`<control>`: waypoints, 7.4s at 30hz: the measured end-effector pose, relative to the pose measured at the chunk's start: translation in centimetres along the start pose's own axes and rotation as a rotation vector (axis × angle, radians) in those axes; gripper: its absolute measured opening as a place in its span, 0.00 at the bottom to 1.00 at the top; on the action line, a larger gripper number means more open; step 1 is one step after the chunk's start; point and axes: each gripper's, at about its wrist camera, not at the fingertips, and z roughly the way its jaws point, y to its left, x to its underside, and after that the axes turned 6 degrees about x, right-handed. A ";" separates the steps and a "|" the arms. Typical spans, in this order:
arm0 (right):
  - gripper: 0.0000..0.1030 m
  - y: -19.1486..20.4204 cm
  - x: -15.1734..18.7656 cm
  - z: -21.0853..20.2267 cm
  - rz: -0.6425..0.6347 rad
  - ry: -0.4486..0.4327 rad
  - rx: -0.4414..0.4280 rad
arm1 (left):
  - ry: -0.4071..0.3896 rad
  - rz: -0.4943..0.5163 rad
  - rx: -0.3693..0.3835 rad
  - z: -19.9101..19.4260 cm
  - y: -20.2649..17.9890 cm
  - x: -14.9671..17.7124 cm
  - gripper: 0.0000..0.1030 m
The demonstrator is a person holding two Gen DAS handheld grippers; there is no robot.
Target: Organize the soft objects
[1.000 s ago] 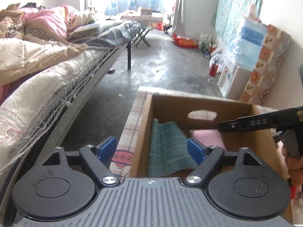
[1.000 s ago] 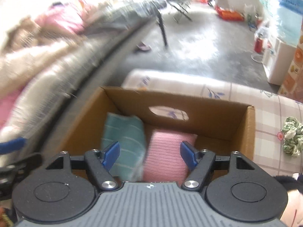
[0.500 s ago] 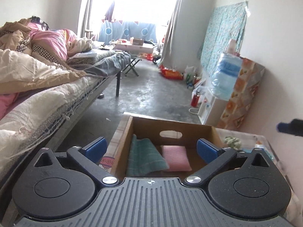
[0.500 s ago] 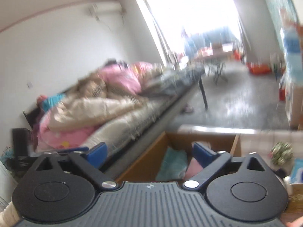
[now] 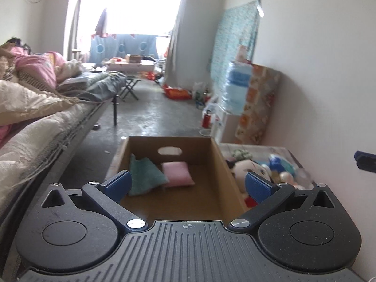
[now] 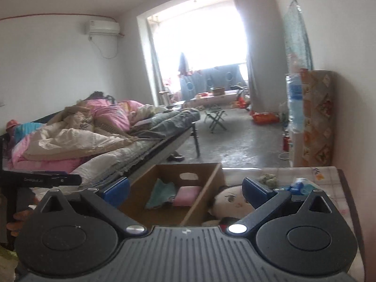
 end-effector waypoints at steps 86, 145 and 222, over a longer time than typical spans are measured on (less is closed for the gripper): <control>0.72 -26.3 16.0 8.7 0.541 -0.008 0.222 | 0.421 0.179 0.387 26.3 -22.7 11.3 0.84; 0.59 -16.1 7.2 33.2 -0.287 0.608 0.207 | 0.358 0.084 0.452 25.4 -17.0 12.9 0.83; 0.54 -20.5 14.3 11.1 0.122 0.442 0.245 | 0.392 0.048 0.387 23.9 -18.7 11.9 0.82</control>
